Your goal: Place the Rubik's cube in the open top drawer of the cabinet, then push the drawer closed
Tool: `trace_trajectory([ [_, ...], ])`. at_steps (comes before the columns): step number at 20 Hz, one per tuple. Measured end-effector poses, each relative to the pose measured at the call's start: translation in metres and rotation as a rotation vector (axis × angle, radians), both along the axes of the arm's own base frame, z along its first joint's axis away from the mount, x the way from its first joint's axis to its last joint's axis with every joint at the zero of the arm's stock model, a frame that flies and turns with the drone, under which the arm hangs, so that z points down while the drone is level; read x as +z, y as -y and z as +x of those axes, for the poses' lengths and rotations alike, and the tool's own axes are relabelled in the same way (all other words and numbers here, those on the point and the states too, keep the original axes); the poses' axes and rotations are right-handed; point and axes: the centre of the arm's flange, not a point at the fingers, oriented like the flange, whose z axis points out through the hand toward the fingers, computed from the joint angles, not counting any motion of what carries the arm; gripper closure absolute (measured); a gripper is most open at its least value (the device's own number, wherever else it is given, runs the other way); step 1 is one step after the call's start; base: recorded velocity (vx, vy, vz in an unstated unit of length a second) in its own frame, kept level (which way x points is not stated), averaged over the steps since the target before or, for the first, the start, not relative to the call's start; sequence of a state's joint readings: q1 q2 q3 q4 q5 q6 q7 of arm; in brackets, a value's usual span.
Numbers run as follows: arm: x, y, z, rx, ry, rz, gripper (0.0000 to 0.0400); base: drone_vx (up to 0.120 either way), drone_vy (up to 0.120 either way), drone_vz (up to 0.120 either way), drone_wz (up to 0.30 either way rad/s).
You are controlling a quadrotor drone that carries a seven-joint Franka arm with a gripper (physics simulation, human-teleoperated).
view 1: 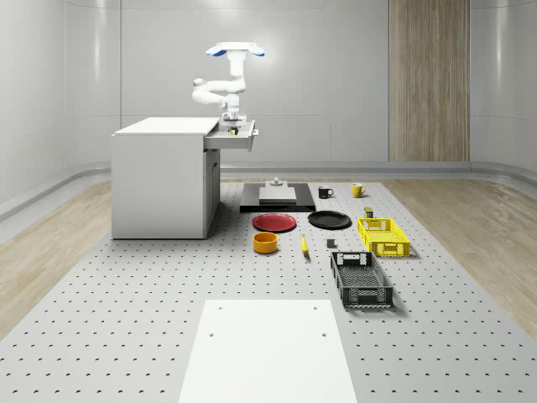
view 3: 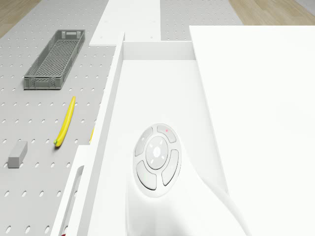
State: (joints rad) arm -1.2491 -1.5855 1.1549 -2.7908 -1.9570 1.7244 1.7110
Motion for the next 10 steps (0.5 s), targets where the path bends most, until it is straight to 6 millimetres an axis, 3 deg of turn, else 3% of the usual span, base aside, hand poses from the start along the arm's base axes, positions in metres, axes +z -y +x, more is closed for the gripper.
trace_trajectory([
  [4, 0.0, 0.0, 0.0, 0.0, 0.0, 0.0, 0.002, 0.0, 0.0, 0.0, 0.0],
  [7, -0.008, 0.0, 0.0, 0.0, 0.0, 0.0, 0.0009, 0.0, 0.0, 0.107, 0.0],
  [10, -0.015, 0.0, 0.0, 0.0, 0.0, 0.0, 0.0004, -0.107, 0.107, 0.12, 0.0],
])
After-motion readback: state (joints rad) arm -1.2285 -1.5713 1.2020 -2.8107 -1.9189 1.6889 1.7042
